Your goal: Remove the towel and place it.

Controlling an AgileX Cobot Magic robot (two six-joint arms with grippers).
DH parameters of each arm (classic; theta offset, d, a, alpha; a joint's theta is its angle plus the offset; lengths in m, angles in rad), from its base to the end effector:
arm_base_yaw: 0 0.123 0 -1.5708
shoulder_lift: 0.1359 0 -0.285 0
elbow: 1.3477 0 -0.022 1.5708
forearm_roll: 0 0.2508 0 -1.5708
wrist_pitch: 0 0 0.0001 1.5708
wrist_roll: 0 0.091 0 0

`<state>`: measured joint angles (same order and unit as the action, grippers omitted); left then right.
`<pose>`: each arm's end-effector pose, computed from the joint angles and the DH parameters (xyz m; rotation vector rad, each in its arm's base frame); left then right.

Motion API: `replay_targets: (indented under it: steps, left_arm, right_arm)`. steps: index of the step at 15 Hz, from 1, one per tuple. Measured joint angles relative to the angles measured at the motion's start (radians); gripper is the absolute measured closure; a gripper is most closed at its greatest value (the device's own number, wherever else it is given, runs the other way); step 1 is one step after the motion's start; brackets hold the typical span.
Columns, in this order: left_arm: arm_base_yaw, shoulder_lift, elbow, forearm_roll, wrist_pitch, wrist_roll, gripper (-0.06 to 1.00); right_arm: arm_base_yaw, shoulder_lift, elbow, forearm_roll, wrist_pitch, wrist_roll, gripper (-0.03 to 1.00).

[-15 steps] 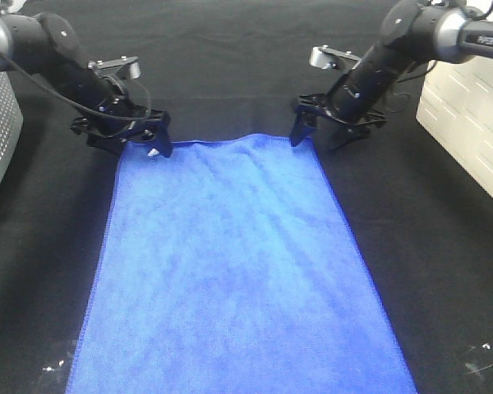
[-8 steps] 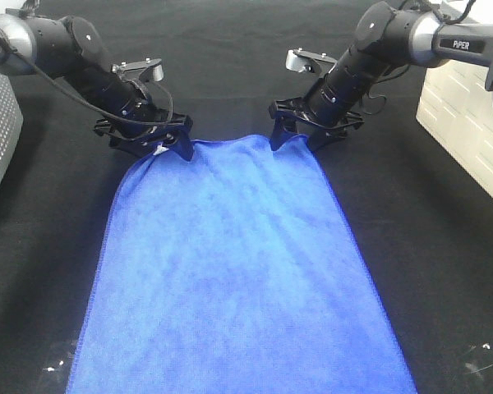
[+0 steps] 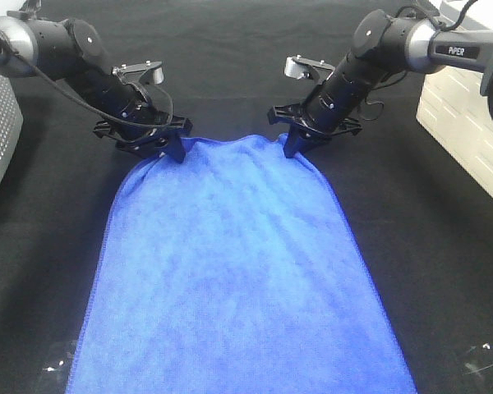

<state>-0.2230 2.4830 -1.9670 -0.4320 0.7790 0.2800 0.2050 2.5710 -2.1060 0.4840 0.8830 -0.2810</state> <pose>0.5001 -0.1409 0.1012 0.3392 2.7139 -0.4816 0.5126 0.1400 0.0918 -0.3223 2.7473 0.5738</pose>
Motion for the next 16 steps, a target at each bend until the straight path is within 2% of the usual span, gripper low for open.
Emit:
replay_targets:
  steps: [2,5,9,11,16]
  left_arm:
    - [0.0,0.002,0.0,0.023,0.0,0.0,0.63]
    - [0.0,0.002,0.0,0.067,0.014,0.0,0.89]
    - [0.0,0.001,0.0,0.072,0.015,0.018,0.93]
    - [-0.001,-0.009,0.003,0.083,-0.009,0.045,0.93]
    - [-0.002,-0.016,0.004,0.086,-0.171,0.051,0.93]
  right_arm:
    - [0.0,0.0,0.0,-0.001,0.0,0.0,0.96]
    - [0.001,0.0,0.0,-0.011,0.0,0.0,0.96]
    - [0.004,0.0,0.0,-0.018,-0.003,-0.007,0.96]
    - [0.006,-0.014,0.004,-0.036,-0.018,-0.056,0.96]
    - [0.008,-0.104,0.004,-0.057,-0.175,-0.107,0.96]
